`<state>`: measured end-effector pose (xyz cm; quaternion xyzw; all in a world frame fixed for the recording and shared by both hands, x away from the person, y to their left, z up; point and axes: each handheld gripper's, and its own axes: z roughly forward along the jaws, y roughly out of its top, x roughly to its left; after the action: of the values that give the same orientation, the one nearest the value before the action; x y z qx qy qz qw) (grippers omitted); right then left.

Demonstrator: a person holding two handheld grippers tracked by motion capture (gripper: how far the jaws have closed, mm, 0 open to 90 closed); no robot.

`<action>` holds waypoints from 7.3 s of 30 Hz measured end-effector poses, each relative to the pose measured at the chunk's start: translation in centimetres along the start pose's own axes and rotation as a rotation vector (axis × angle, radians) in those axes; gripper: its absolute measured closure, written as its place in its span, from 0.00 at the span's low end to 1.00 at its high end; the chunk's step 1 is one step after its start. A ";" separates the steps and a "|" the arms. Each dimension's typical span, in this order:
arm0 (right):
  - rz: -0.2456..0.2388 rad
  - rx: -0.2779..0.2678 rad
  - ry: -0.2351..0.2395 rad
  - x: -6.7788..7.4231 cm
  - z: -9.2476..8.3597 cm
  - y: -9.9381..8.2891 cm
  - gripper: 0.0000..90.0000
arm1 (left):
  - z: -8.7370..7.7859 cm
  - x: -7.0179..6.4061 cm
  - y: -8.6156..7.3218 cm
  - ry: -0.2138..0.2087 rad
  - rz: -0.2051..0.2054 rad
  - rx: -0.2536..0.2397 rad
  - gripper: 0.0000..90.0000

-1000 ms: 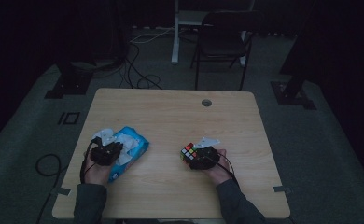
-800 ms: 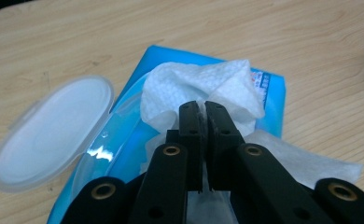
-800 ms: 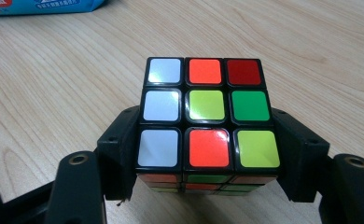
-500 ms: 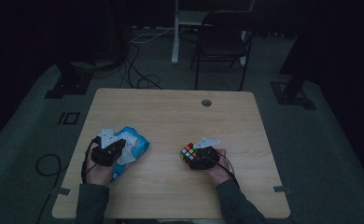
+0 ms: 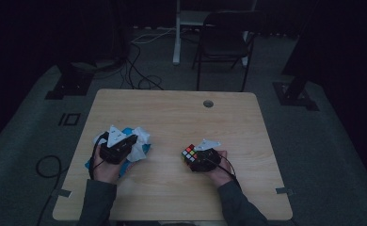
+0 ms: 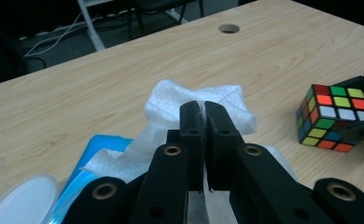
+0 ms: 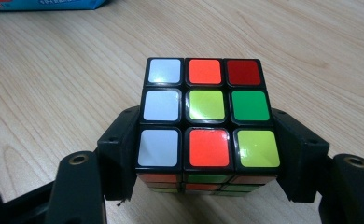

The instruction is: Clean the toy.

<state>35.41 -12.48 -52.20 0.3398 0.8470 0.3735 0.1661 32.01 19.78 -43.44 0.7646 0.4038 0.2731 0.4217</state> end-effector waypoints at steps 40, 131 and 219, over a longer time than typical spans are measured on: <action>-0.092 -0.085 0.001 1.7 -1.6 1.0 0.38 | 4.4 -6.8 3.0 -0.209 0.111 -0.029 0.98; -0.184 -0.150 0.003 2.9 -2.8 1.4 0.38 | 8.2 -9.8 2.4 -0.256 0.174 0.037 0.97; -0.553 -0.189 -0.220 7.2 -3.5 1.1 0.38 | 9.7 -8.9 5.3 -0.393 0.244 0.085 0.97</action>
<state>28.88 -8.71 -49.24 0.1179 0.8459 0.3519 0.3831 36.80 6.42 -44.34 0.8632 0.2297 0.1507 0.4237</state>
